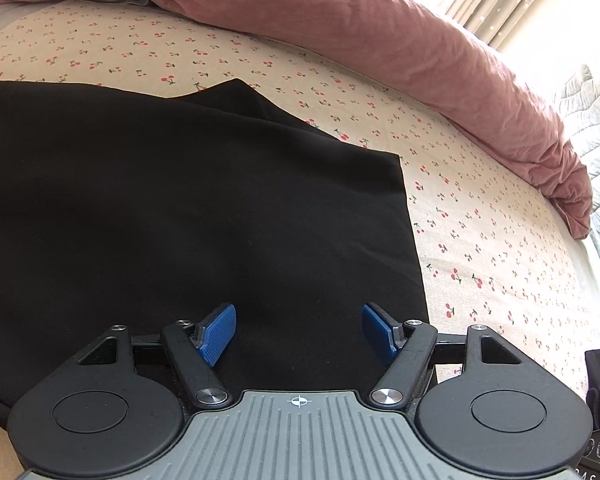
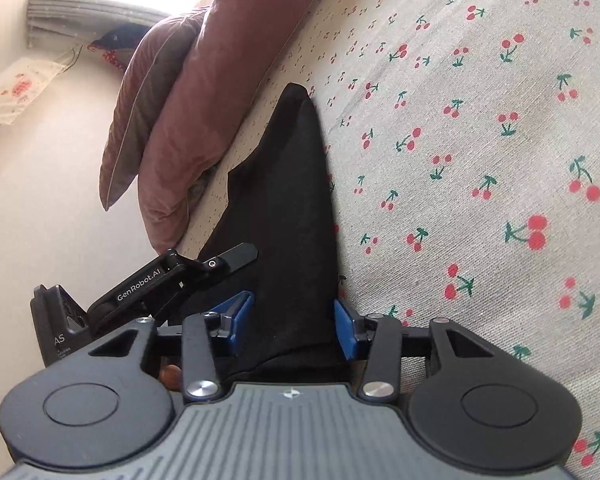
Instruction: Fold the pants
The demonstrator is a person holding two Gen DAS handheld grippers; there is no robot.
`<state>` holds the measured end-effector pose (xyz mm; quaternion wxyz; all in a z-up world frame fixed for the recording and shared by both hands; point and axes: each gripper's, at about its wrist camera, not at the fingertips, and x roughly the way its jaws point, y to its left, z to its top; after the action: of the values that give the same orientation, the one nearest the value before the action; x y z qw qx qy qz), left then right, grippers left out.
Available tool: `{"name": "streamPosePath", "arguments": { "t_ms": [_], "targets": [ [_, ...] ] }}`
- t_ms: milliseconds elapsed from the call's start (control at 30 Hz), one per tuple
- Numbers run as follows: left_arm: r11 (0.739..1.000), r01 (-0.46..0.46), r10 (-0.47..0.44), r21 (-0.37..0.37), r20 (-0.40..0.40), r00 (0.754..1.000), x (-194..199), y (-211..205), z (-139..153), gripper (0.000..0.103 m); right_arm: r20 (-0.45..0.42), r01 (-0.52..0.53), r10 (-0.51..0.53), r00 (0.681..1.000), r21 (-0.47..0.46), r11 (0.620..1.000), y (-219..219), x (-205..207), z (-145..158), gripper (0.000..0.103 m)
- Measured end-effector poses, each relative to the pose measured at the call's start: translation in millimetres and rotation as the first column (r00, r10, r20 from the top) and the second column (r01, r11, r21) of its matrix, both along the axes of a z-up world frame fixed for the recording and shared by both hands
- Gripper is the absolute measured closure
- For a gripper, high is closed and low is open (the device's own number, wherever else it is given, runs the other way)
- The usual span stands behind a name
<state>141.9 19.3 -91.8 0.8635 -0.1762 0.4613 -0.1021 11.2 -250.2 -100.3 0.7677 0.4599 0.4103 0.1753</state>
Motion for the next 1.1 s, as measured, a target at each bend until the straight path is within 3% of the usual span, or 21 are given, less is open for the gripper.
{"name": "streamPosePath", "arguments": {
  "t_ms": [67, 267, 400, 533, 600, 700, 800, 833, 900, 967, 1100],
  "targets": [
    [1.000, 0.002, -0.002, 0.005, 0.003, 1.000, 0, 0, 0, 0.033, 0.003, -0.022, 0.023, 1.000, -0.060, 0.998, 6, 3, 1, 0.079],
    [0.999, 0.008, -0.008, 0.032, 0.010, 1.000, -1, -8, 2, 0.033, -0.009, -0.018, 0.018, 1.000, -0.045, 0.999, 4, 6, -5, 0.088],
    [1.000, 0.002, -0.002, 0.022, 0.012, 1.000, -1, -8, 4, 0.033, 0.029, -0.021, 0.025, 0.999, -0.130, 0.991, 15, 0, 3, 0.103],
    [1.000, 0.017, -0.017, 0.009, 0.014, 1.000, 1, -4, 9, 0.033, 0.054, 0.001, 0.009, 0.998, -0.177, 0.984, 23, -2, 9, 0.103],
    [0.998, 0.033, -0.035, 0.051, 0.047, 0.998, 4, -11, 17, 0.033, 0.066, 0.004, 0.009, 0.998, -0.196, 0.981, 26, -3, 12, 0.103],
    [0.975, 0.110, -0.131, 0.191, 0.100, 0.986, 15, -43, 33, 0.033, 0.094, 0.000, 0.023, 0.995, -0.229, 0.973, 31, -4, 18, 0.103],
    [0.929, 0.240, -0.272, 0.282, 0.079, 0.959, 33, -93, 49, 0.033, 0.136, -0.005, 0.043, 0.990, -0.269, 0.963, 36, -5, 25, 0.103],
    [0.902, 0.280, -0.317, 0.329, 0.066, 0.946, 39, -110, 53, 0.034, 0.158, -0.005, 0.054, 0.986, -0.296, 0.955, 39, -5, 28, 0.103],
    [0.818, 0.341, -0.402, 0.462, 0.037, 0.915, 50, -143, 58, 0.038, 0.187, -0.011, 0.078, 0.979, -0.336, 0.942, 43, -6, 32, 0.103],
    [0.741, 0.357, -0.424, 0.569, -0.017, 0.906, 63, -168, 54, 0.041, 0.196, -0.018, 0.093, 0.976, -0.354, 0.935, 47, -5, 33, 0.103],
    [0.616, 0.402, -0.431, 0.677, -0.138, 0.892, 74, -198, 28, 0.046, 0.208, -0.023, 0.110, 0.972, -0.381, 0.924, 49, -6, 35, 0.103]
  ]
}}
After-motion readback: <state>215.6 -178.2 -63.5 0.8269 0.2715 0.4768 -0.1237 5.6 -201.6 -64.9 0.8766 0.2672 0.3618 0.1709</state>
